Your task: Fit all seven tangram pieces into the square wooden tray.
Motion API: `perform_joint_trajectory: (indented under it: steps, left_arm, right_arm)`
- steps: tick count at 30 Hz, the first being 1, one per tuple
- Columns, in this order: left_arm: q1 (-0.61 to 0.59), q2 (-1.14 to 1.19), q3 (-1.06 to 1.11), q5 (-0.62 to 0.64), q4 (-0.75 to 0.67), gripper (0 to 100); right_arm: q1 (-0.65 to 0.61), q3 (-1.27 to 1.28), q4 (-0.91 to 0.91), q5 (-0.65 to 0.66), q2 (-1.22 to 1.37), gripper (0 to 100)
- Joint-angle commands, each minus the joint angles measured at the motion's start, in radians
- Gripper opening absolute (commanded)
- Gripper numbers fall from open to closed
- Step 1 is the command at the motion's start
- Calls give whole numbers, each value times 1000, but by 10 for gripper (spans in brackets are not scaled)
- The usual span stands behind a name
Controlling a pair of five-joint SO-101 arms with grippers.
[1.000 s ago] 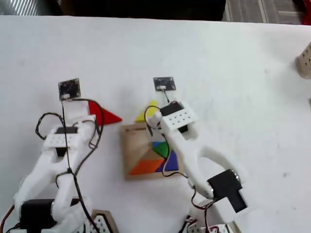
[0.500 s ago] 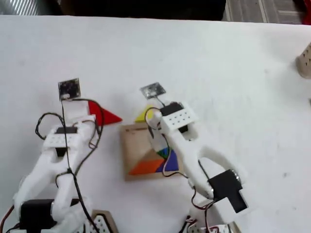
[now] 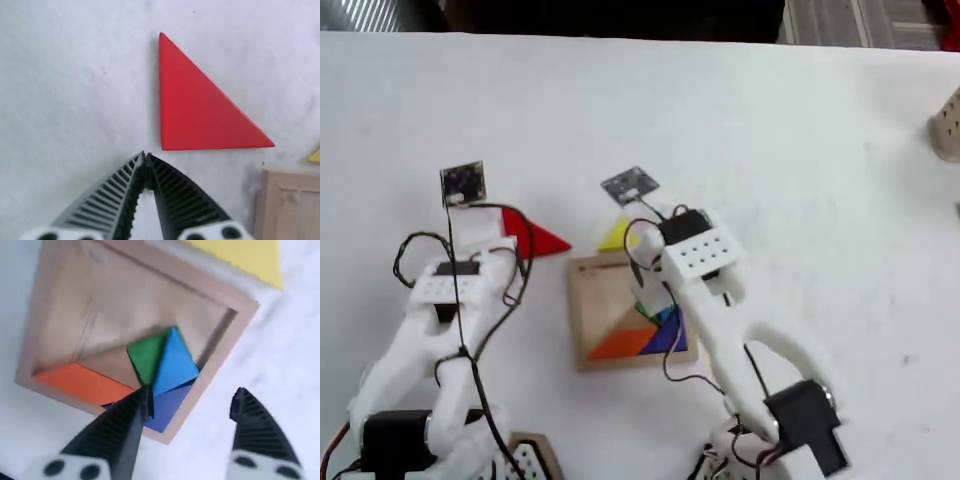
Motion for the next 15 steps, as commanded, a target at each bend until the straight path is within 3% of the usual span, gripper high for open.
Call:
perform_joint_trajectory:
  steps: [1,6,9,13,15]
  left_arm:
    - [15,-36,-6,-9,-18,20]
    - [22,-39,-6,-8,-18,20]
    - [74,-44,-6,-2,-11,20]
    - [252,-54,-12,3,78,20]
    - [383,-82,-8,41,130,20]
  right_arm:
    - [62,-14,27,40,-110,237]
    - [223,28,7,34,-180,236]
    - [335,87,-76,32,-170,184]
    - [476,146,-143,32,-143,3]
    - [544,155,-134,32,-140,38]
